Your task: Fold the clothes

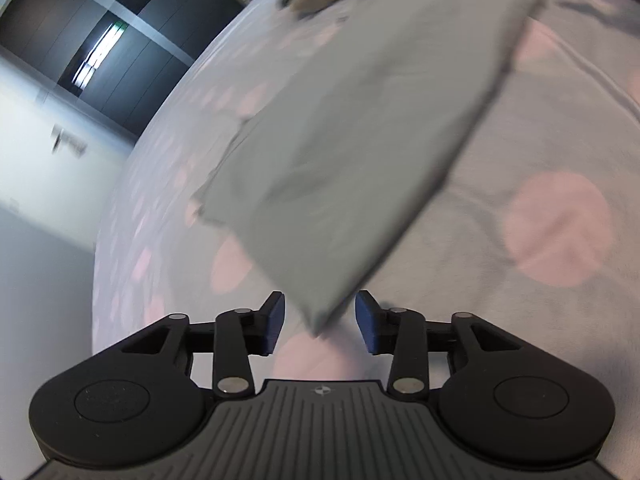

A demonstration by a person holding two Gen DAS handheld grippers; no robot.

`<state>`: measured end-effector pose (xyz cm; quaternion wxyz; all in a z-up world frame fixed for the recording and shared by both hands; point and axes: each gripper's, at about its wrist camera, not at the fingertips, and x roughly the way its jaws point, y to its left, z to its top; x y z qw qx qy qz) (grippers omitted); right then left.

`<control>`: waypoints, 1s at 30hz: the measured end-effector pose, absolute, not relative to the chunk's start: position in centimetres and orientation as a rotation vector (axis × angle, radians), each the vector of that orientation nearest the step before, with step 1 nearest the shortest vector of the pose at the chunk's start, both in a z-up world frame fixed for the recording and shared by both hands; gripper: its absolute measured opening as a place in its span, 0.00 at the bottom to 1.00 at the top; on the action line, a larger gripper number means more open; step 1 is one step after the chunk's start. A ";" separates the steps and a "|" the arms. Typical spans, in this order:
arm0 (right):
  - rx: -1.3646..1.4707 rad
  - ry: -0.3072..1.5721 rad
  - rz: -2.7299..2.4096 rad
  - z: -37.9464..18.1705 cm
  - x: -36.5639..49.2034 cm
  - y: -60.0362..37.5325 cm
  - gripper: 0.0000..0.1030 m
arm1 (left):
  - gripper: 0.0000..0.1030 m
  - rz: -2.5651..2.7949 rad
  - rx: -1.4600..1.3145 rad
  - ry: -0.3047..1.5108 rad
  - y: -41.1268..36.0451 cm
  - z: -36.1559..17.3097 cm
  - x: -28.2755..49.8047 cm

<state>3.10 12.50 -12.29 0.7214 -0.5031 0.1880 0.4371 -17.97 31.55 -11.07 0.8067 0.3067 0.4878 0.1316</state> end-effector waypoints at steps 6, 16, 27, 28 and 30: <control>-1.373 0.210 0.984 -15.8 0.9 12.8 0.42 | 0.36 0.253 0.849 1.038 29.6 -14.3 -17.5; -1.515 0.019 0.932 -18.5 0.8 15.1 0.17 | 0.16 0.270 1.004 0.994 29.0 -16.8 -15.7; -1.462 0.009 0.936 -14.9 1.4 15.3 0.04 | 0.02 0.255 0.909 0.976 29.8 -11.7 -15.5; -1.447 0.019 0.944 -14.0 1.4 15.1 0.04 | 0.02 0.257 0.905 0.970 29.8 -11.1 -15.6; -1.419 0.037 0.962 -12.4 1.3 14.7 0.04 | 0.02 0.264 0.890 0.963 29.7 -9.6 -15.8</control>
